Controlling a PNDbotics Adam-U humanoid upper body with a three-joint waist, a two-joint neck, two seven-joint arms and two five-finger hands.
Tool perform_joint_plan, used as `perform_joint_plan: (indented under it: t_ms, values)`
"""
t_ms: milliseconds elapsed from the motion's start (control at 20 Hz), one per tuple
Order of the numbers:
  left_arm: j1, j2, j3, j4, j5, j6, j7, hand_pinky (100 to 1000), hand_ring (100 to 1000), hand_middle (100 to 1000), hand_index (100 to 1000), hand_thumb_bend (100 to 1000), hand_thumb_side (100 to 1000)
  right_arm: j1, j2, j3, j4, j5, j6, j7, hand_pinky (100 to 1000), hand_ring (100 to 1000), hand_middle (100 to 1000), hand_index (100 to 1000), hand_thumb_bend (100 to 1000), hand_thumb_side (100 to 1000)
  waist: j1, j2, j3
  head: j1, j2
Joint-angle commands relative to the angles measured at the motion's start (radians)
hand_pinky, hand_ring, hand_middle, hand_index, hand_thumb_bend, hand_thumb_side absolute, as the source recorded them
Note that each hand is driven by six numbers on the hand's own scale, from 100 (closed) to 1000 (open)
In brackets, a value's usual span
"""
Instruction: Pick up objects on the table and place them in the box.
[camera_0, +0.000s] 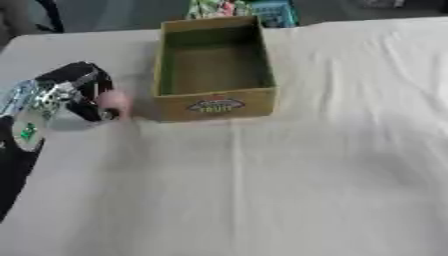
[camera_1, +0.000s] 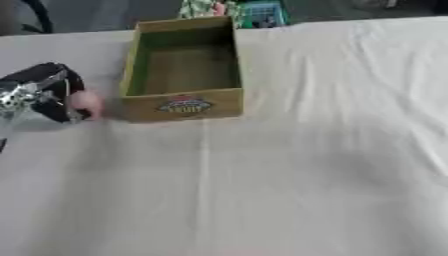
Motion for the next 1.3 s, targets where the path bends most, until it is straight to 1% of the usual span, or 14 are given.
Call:
perform_joint_plan:
  t_ms: [50,100,350,450,550,650,850,1100,1150,1200,1300]
  values:
    - [-0.012,0.019,0.015,-0.053,0.000,0.014,0.051,481,274,253,363,138,100,-0.008,-0.021,-0.009,-0.020,-0.005,-0.002,0.002,641,703,711,849,100,273,-0.004,-0.020,-0.002,0.003,0.002]
    - [-0.014,0.019,0.020,-0.073,0.001,0.020,0.062,478,274,252,364,161,100,-0.007,-0.021,-0.010,-0.020,-0.005,-0.002,0.002,641,703,711,849,100,273,-0.004,-0.021,-0.002,0.002,0.003]
    - [-0.052,0.018,0.039,-0.189,0.015,0.042,0.099,474,274,249,364,184,100,-0.006,-0.022,-0.009,-0.019,-0.005,-0.002,0.003,642,704,711,849,100,273,-0.002,-0.024,0.001,0.004,0.006]
    - [-0.086,0.010,0.028,-0.211,0.027,0.043,0.106,473,278,251,368,188,100,-0.006,-0.022,-0.008,-0.018,-0.006,-0.002,0.004,642,704,711,849,100,272,0.000,-0.026,0.001,0.007,0.009]
    - [-0.124,-0.006,0.009,-0.205,0.031,0.041,0.111,477,285,256,372,188,100,-0.006,-0.022,-0.006,-0.017,-0.006,-0.002,0.006,642,704,711,849,100,272,0.000,-0.028,0.001,0.011,0.010]
    - [-0.161,-0.031,-0.015,-0.172,0.021,0.038,0.114,484,302,270,387,206,100,-0.009,-0.021,-0.002,-0.017,-0.007,-0.001,0.010,642,704,712,849,100,272,0.001,-0.030,-0.004,0.016,0.012]
    - [-0.225,-0.103,-0.067,-0.059,-0.036,0.016,0.124,503,338,300,418,216,100,-0.013,-0.019,0.004,-0.015,-0.007,0.000,0.017,642,704,712,849,100,273,0.001,-0.033,-0.017,0.027,0.013]
    - [-0.260,-0.198,-0.094,0.077,-0.140,0.005,0.194,527,384,343,452,244,100,-0.016,-0.017,0.008,-0.014,-0.008,0.001,0.021,642,704,712,849,100,272,0.001,-0.034,-0.029,0.033,0.013]
    - [-0.264,-0.209,-0.098,0.094,-0.160,0.003,0.208,544,423,368,473,259,100,-0.017,-0.016,0.008,-0.014,-0.009,0.001,0.022,642,703,712,849,100,272,0.001,-0.035,-0.030,0.035,0.013]
    - [-0.266,-0.217,-0.102,0.105,-0.178,0.000,0.217,566,466,428,513,297,100,-0.017,-0.016,0.009,-0.014,-0.009,0.001,0.022,642,703,712,849,100,271,0.001,-0.035,-0.031,0.037,0.013]
    - [-0.267,-0.228,-0.112,0.110,-0.213,-0.013,0.227,615,523,492,588,367,100,-0.018,-0.015,0.009,-0.013,-0.009,0.001,0.023,642,703,712,849,100,270,0.003,-0.035,-0.031,0.038,0.012]
